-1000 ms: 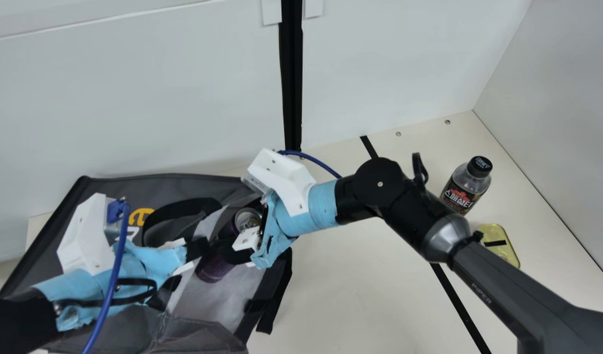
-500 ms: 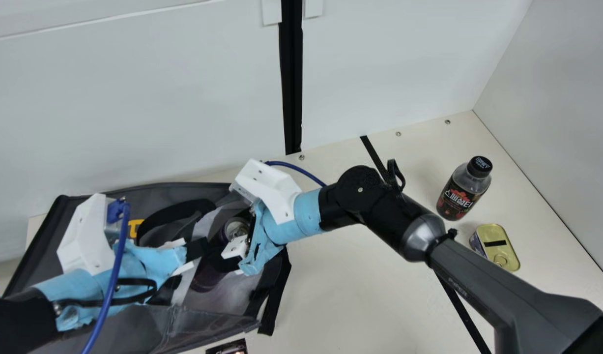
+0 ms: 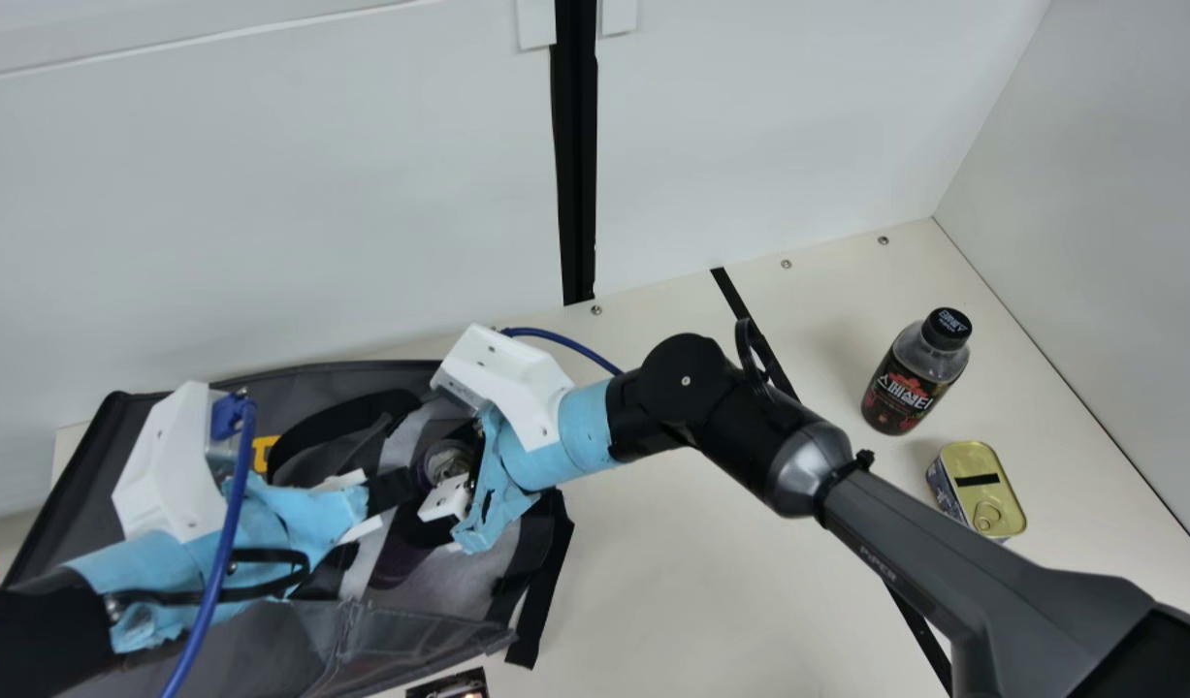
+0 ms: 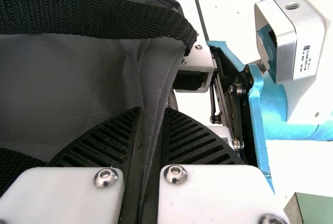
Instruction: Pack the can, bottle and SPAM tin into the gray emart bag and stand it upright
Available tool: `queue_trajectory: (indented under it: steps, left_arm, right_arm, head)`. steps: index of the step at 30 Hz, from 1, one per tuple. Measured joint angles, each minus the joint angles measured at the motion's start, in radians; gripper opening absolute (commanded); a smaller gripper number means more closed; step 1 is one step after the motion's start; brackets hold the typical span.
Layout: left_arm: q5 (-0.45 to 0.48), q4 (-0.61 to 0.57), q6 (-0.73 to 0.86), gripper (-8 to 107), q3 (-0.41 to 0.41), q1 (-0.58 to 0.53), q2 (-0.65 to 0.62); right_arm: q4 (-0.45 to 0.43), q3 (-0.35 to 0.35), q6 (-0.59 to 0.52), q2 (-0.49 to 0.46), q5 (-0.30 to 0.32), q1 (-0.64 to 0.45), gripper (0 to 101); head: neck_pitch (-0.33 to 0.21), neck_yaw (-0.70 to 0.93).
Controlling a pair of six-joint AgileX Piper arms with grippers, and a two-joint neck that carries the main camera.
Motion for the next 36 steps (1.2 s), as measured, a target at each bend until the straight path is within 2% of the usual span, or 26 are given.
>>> queue_trajectory:
  steps: [2, 30, 36]
  left_arm:
    - [0.000, 0.000, 0.000, -8, 0.000, 0.000, 0.000]
    - [0.000, 0.000, 0.000, -8, 0.000, 0.000, 0.000]
    - [0.000, 0.000, 0.000, -8, 0.000, 0.000, 0.000]
  right_arm:
    - [0.000, -0.002, -0.002, 0.001, 0.000, 0.003, 0]
    - [-0.027, 0.014, -0.013, -0.011, 0.015, 0.013, 94]
    - [-0.026, 0.022, -0.015, -0.019, 0.016, 0.008, 95]
  head:
    - [0.002, 0.000]
    - [0.000, 0.000]
    - [0.000, 0.000]
